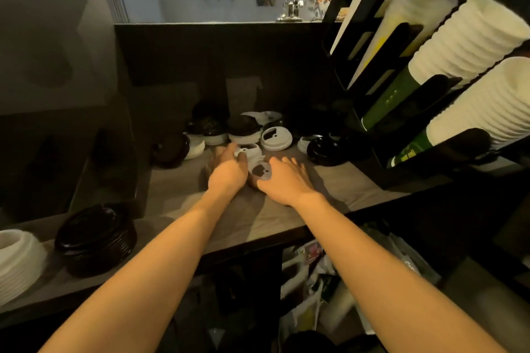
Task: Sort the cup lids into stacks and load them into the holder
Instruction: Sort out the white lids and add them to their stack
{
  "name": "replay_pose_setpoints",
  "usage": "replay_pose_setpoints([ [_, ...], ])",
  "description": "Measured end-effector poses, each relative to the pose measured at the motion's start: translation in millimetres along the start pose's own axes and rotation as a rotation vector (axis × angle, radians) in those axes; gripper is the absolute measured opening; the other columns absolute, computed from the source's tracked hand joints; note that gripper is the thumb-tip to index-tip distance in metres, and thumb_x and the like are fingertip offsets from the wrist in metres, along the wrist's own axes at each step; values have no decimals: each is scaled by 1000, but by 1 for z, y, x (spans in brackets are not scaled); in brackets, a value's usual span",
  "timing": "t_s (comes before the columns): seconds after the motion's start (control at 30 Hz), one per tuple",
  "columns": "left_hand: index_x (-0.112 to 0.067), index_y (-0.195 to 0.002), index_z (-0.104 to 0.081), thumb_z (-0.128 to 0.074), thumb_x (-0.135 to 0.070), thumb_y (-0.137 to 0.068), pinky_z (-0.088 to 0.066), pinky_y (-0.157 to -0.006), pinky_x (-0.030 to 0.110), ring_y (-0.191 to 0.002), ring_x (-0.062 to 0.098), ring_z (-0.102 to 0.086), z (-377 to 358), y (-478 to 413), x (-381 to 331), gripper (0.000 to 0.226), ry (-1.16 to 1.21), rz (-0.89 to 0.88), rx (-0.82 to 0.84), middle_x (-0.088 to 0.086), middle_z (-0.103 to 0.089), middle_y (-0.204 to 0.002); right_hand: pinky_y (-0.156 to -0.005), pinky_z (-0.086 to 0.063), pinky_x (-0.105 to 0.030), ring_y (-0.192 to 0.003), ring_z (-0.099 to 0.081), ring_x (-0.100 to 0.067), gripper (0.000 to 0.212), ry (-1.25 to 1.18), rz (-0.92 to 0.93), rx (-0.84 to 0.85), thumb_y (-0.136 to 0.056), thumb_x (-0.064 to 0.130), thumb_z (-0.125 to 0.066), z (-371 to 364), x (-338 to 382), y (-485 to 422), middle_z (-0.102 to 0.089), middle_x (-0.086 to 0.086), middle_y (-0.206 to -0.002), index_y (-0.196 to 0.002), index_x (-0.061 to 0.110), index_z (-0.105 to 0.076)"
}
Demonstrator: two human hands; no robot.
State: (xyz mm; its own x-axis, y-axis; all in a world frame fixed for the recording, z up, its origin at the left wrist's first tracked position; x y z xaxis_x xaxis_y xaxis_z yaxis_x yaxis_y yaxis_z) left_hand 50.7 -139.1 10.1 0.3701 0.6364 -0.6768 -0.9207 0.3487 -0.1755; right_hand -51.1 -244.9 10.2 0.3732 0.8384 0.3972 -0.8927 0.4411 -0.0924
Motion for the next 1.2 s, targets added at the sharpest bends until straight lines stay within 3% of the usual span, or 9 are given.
replay_pose_setpoints([
  [0.13, -25, -155, -39, -32, -48, -108, -16, -122, 45, -151, 31, -23, -9, -22, 4, 53, -182, 39, 77, 10, -33, -162, -115, -31, -46, -136, -43, -30, 75, -29, 90, -27, -84, 65, -62, -6, 1, -21, -48, -8, -146, -143, 21, -47],
  [0.23, -21, -138, -57, -36, -51, -105, -28, -117, 45, -141, 32, -39, -8, -28, 7, 49, -165, 56, 29, 11, -50, -149, -112, -38, -45, -137, -42, -20, 74, -318, 108, 4, -76, 62, -61, -9, -8, -31, -42, 3, -149, -143, 32, -47],
  [0.33, -17, -122, -63, -47, -53, -100, -40, -109, 47, -127, 33, -52, -3, -30, 10, 45, -110, 122, -52, 11, -61, -133, -111, -40, -46, -136, -40, -18, 60, -605, 63, -209, -87, 46, -61, -2, -20, -44, -38, 3, -148, -142, 28, -47],
  [0.43, -19, -127, -56, -57, -53, -95, -35, -113, 44, -132, 30, -49, -2, -25, 6, 46, -97, 129, -43, 7, -58, -136, -110, -41, -45, -139, -36, -23, 73, -500, 64, -338, -88, 37, -73, 11, -18, -69, -30, 0, -153, -149, 27, -35],
  [0.57, -25, -138, -45, -60, -47, -95, -26, -117, 43, -137, 28, -46, -1, -26, 5, 50, -75, 140, 3, 3, -56, -142, -114, -38, -48, -146, -31, -30, 105, -328, 82, -194, -76, 55, -81, 12, 1, -110, -23, -4, -163, -158, 31, -19],
  [0.7, -23, -141, -38, -63, -26, -95, -34, -116, 44, -133, 30, -49, 0, -28, 8, 52, 98, 191, -62, 4, -55, -142, -104, -46, -40, -130, -53, -25, 81, -273, 176, -78, -81, 65, -71, -1, 13, -126, -57, -4, -143, -146, 25, -46],
  [0.83, -23, -137, -40, -64, -15, -91, -38, -113, 46, -129, 28, -52, 1, -33, 13, 52, 200, 186, -164, 4, -50, -143, -91, -43, -27, -125, -56, -19, 79, -288, 211, 3, -81, 63, -72, 0, 12, -129, -57, 1, -141, -145, 24, -48],
  [1.03, -25, -143, -46, -60, -14, -94, -27, -116, 41, -141, 24, -37, 22, -34, 17, 52, -105, -8, -371, 2, -41, -150, -104, -46, -45, -125, -57, -25, 75, -268, 173, -73, -87, 77, -49, 0, 5, -125, -62, 0, -135, -149, 38, -35],
  [1.2, -16, -153, -40, -49, -25, -99, -16, -124, 44, -157, 27, -8, 26, -41, 31, 55, -431, 40, -224, 10, -33, -164, -105, -45, -43, -128, -56, -30, 67, -302, 136, -4, -95, 55, -54, -7, 8, -131, -60, -5, -138, -153, 35, -28],
])
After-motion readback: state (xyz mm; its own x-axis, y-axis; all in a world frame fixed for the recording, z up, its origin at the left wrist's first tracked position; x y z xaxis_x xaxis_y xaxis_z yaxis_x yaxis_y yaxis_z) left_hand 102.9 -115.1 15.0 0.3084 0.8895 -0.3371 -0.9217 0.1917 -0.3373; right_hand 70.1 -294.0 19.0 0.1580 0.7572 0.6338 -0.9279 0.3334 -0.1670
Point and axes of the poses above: each hand's wrist, its own y-axis away from the middle knuckle, its own z-axis out of the back of the hand, x = y × z, the point moved 2 cm from there along -y, towards the middle knuckle
